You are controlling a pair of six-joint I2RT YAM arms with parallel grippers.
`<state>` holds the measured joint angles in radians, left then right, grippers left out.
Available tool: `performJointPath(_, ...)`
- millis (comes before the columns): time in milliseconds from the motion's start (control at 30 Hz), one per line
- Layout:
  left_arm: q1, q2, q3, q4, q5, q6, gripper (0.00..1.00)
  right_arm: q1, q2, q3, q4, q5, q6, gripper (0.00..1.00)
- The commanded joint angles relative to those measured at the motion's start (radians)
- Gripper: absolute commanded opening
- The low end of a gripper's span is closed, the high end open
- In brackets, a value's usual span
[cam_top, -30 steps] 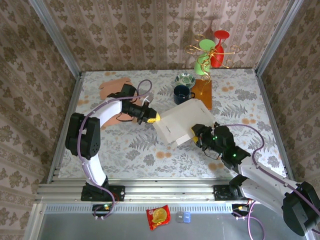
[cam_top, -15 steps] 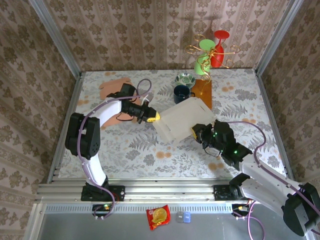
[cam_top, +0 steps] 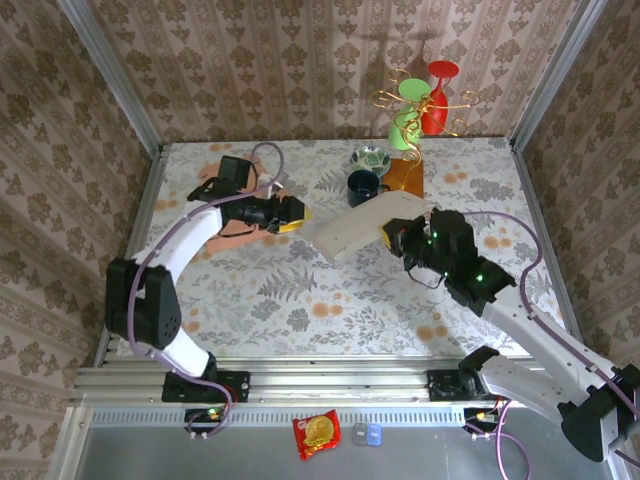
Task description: Fold the paper box
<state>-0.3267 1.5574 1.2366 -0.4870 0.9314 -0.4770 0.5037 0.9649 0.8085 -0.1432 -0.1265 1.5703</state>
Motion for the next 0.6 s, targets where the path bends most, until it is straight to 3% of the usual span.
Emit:
performJointPath(0,0.017,-0.09,-0.037,0.071,-0.17,0.001,0.53,-0.004,0.04,0.134,-0.141,0.053,-0.009,0.0)
performJointPath(100,0.018,-0.154,-0.046,0.081,-0.238,0.035,0.55,-0.001,0.08,0.25,-0.237,0.077,-0.007,0.0)
performJointPath(300,-0.016,-0.247,-0.073,0.13,-0.243,0.143,0.57,0.008,0.136,0.493,-0.545,0.156,0.046,0.0)
performJointPath(567,-0.225,-0.335,-0.125,0.093,-0.245,0.461,0.64,0.011,0.302,0.8,-0.936,0.231,0.134,0.0)
